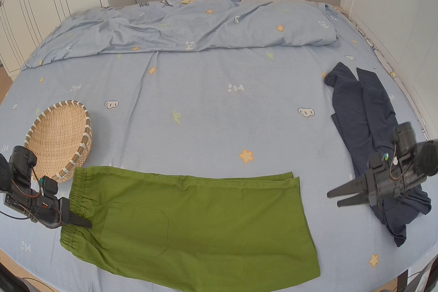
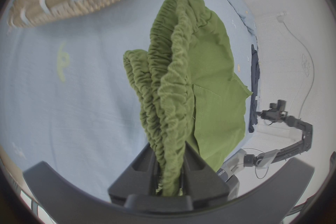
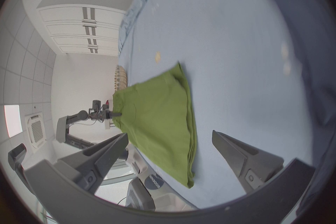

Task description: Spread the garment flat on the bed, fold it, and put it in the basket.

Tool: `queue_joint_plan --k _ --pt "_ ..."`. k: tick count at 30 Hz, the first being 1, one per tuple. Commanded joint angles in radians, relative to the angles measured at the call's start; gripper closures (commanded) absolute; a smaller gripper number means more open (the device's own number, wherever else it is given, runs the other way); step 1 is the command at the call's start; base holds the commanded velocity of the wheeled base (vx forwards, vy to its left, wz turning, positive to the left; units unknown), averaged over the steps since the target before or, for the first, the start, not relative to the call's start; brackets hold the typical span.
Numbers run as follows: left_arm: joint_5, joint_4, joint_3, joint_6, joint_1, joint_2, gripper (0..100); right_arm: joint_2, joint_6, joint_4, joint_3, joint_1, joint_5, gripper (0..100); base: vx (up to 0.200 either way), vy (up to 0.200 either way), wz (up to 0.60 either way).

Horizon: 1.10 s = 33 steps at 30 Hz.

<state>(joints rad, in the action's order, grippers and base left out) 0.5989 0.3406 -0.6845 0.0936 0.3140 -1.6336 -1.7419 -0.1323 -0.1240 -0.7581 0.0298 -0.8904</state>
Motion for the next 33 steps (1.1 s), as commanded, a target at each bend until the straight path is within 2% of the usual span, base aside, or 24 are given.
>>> queue_joint_plan --k 1,4,6,7,8,12,17,18,19,22,23,25,27,33 --pt "-0.119 0.12 -0.133 0.003 -0.003 0.166 100 0.137 -0.029 -0.128 -0.225 -0.005 0.082 0 0.0 0.0 0.0" --pt "-0.179 0.143 -0.148 0.003 -0.009 0.169 100 0.136 -0.027 -0.158 -0.253 0.005 0.09 0 0.0 0.0 0.0" --pt "-0.185 0.143 -0.147 0.003 -0.012 0.167 100 0.136 -0.027 -0.158 -0.251 0.005 0.09 0 0.0 0.0 0.0" --pt "-0.252 0.141 -0.142 0.008 -0.024 0.166 100 0.131 -0.023 -0.161 -0.244 0.005 0.091 0 0.0 0.0 0.0" --pt "-0.266 0.141 -0.142 0.009 -0.026 0.166 100 0.13 -0.021 -0.16 -0.239 0.004 0.091 0 0.0 0.0 0.0" --pt "-0.271 0.153 -0.161 0.006 -0.058 0.172 100 0.128 -0.021 -0.161 -0.239 0.005 0.091 0 0.0 0.0 0.0" --pt "-0.312 0.285 -0.274 -0.043 -0.227 0.201 100 0.13 -0.021 -0.164 -0.239 0.009 0.091 0 0.0 0.0 0.0" --pt "-0.314 0.288 -0.279 -0.045 -0.233 0.201 100 0.131 -0.021 -0.164 -0.239 0.009 0.091 0 0.0 0.0 0.0" --pt "-0.332 0.316 -0.325 -0.089 -0.308 0.198 100 0.134 -0.021 -0.166 -0.239 0.009 0.091 0 0.0 0.0 0.0" --pt "-0.37 0.327 -0.382 -0.201 -0.469 0.196 100 0.134 -0.023 -0.167 -0.237 0.012 0.091 0 0.0 0.0 0.0" --pt "-0.37 0.327 -0.382 -0.201 -0.469 0.196 100 0.134 -0.023 -0.167 -0.237 0.012 0.091 0 0.0 0.0 0.0" --pt "-0.433 0.325 -0.42 -0.273 -0.609 0.19 100 0.133 -0.023 -0.167 -0.237 0.01 0.093 0 0.0 0.0 0.0" --pt "-0.464 0.327 -0.443 -0.287 -0.679 0.184 100 0.128 -0.021 -0.164 -0.239 0.009 0.093 0 0.0 0.0 0.0" --pt "-0.472 0.325 -0.507 -0.318 -0.859 0.144 100 0.119 -0.021 -0.158 -0.239 0.005 0.099 0 0.0 0.0 0.0"
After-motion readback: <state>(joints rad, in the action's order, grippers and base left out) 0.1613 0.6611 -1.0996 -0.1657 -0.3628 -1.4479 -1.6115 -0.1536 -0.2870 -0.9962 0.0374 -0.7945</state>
